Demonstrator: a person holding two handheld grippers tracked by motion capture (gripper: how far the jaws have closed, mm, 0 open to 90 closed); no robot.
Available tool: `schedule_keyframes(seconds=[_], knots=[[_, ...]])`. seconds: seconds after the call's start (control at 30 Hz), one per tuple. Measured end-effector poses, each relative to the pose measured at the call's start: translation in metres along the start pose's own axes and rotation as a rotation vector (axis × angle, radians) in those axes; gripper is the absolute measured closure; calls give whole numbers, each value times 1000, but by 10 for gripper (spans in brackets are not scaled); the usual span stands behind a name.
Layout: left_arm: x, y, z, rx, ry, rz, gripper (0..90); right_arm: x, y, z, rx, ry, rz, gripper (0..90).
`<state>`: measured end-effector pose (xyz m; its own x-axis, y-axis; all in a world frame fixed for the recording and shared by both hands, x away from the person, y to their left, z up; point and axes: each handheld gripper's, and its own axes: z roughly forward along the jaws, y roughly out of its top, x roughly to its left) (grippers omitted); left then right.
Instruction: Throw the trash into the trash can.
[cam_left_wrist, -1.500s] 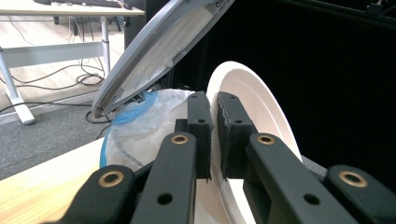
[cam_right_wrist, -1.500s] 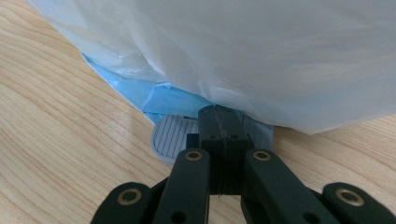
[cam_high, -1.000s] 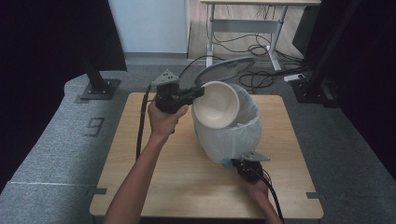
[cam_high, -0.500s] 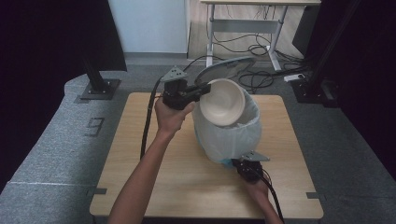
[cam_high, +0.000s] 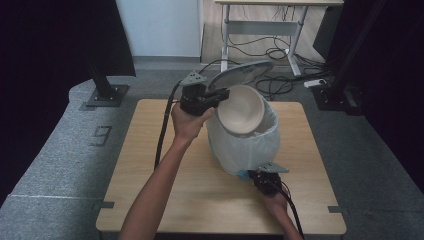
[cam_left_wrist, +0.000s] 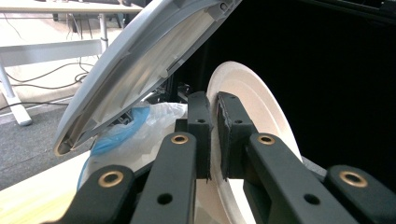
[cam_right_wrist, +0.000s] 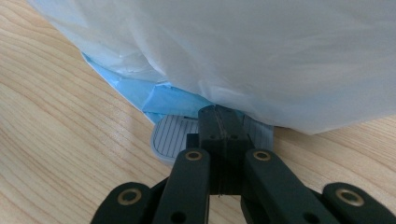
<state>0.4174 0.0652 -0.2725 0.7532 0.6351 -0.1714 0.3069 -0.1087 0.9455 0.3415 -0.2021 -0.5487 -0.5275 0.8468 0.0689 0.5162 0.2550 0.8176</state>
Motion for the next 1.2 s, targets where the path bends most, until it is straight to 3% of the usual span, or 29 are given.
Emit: schedule_keyframes(seconds=[0.33, 0.97, 1.03, 1.13, 1.2], knots=[[-4, 6, 7, -1, 9, 16, 848, 0, 0, 0, 0, 1, 0, 895], [-2, 2, 22, 9, 13, 10, 843, 0, 0, 0, 0, 0, -1, 895], [-1, -1, 25, 15, 11, 5, 824, 0, 0, 0, 0, 0, -1, 895], [0, -5, 27, 11, 31, 2, 701, 0, 0, 0, 0, 0, 1, 894], [2, -7, 26, 12, 23, 3, 676, 0, 0, 0, 0, 1, 2, 894]])
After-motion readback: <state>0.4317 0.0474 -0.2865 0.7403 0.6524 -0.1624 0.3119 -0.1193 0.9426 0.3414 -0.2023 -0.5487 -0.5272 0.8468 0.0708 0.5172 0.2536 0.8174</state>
